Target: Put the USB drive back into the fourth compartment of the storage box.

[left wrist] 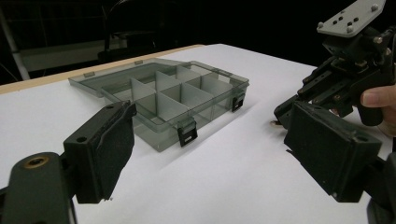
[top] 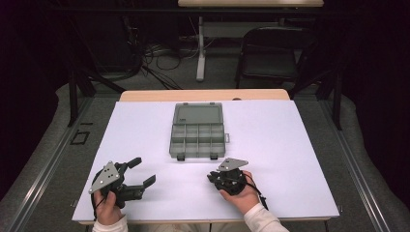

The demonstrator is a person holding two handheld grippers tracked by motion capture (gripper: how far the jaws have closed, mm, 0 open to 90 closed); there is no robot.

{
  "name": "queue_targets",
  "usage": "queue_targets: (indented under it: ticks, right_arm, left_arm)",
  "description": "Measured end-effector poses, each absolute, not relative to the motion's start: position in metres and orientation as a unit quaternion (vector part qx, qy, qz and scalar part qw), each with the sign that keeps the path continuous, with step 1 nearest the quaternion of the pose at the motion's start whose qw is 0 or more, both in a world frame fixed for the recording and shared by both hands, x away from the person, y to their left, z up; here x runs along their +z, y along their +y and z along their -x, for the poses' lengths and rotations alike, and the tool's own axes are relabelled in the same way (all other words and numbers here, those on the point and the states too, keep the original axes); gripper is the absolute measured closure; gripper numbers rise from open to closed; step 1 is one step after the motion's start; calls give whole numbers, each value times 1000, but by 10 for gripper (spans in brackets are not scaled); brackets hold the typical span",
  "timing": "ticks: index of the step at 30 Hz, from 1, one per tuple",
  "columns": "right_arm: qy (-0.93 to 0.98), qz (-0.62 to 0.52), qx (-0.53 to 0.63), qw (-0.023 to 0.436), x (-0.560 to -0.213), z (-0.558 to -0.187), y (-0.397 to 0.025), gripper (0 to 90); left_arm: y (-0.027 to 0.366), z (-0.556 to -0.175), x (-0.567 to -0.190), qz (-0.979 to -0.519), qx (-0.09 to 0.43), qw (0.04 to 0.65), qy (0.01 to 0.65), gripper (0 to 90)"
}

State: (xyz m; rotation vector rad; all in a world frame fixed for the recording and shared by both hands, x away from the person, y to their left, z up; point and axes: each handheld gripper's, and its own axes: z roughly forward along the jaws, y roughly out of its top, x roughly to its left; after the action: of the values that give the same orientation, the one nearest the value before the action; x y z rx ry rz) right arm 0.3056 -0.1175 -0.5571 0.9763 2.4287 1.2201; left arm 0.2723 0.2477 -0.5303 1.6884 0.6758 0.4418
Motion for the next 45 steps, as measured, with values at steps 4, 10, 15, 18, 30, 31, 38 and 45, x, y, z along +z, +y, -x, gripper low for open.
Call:
queue_targets:
  ticks: [4,10,15,18,30,31,38,45]
  right_arm:
    - [833,-337,421,126,-552,-307,-119,794]
    - [832,-340,420,125,-543,-310,-121,794]
    - [830,-342,423,124,-535,-315,-123,794]
    - [828,-345,424,123,-529,-318,-125,794]
    - [823,-355,423,133,-511,-335,-132,794]
    - [823,-355,423,133,-511,-335,-132,794]
    - [821,-358,421,143,-501,-347,-137,794]
    - [818,-364,421,145,-490,-360,-142,794]
  left_arm:
    - [248,-272,-530,-727,190,593,290,154]
    - [248,-272,-530,-726,191,593,291,154]
    - [248,-272,-530,-726,190,593,291,154]
    - [248,-273,-530,-726,189,594,290,154]
    - [248,-273,-530,-726,190,593,292,154]
    - [249,-273,-530,-726,190,593,292,154]
    - [249,-273,-530,-726,191,592,292,154]
    - [249,-273,-530,-726,191,593,293,154]
